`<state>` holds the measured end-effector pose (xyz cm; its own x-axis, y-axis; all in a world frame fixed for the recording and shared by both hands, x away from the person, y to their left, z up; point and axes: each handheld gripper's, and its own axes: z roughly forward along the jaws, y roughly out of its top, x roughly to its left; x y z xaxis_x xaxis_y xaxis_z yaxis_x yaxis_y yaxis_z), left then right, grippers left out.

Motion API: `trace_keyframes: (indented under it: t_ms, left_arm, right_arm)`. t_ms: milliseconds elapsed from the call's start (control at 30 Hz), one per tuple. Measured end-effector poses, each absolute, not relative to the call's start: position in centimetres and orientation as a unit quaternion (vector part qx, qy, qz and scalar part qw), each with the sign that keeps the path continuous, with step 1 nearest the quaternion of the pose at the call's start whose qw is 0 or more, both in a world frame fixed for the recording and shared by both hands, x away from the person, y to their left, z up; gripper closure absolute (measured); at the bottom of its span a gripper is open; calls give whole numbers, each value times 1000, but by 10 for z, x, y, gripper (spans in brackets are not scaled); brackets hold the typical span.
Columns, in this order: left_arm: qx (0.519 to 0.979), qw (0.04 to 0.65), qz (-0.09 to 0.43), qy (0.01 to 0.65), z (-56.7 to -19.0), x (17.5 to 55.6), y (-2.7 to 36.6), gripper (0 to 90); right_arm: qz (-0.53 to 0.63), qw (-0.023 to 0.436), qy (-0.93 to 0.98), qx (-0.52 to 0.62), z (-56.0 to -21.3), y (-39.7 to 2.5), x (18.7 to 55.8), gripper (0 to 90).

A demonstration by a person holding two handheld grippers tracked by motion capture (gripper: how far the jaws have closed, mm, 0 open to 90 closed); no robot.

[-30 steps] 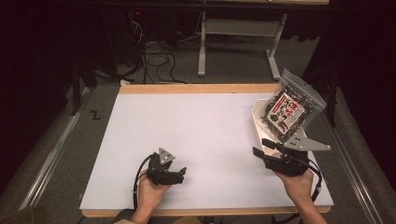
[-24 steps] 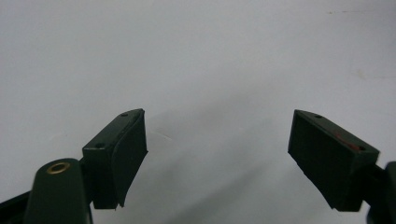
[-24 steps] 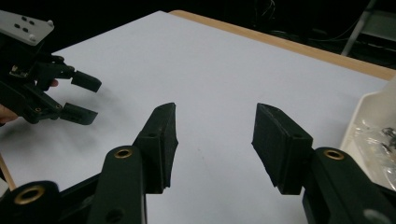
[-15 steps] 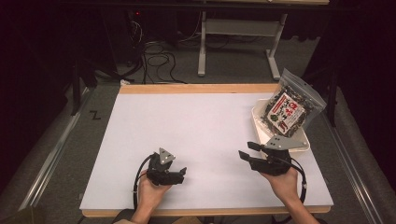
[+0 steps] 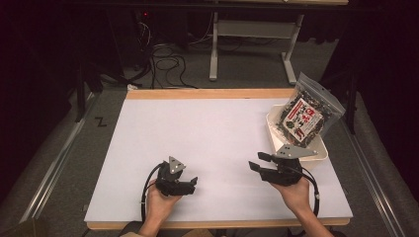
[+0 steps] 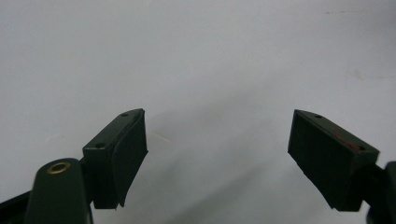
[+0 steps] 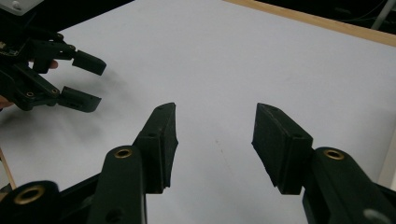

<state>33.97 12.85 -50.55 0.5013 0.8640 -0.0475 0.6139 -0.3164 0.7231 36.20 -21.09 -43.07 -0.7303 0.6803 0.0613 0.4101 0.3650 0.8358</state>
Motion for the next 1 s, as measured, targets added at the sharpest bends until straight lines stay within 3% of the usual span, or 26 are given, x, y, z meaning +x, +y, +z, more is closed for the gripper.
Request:
trace_keyframes:
  t_ms: [1000]
  left_arm:
    - [789,357,172,470,-506,341,129,202]
  right_arm:
    - [430,135,814,367,-464,-214,382,506]
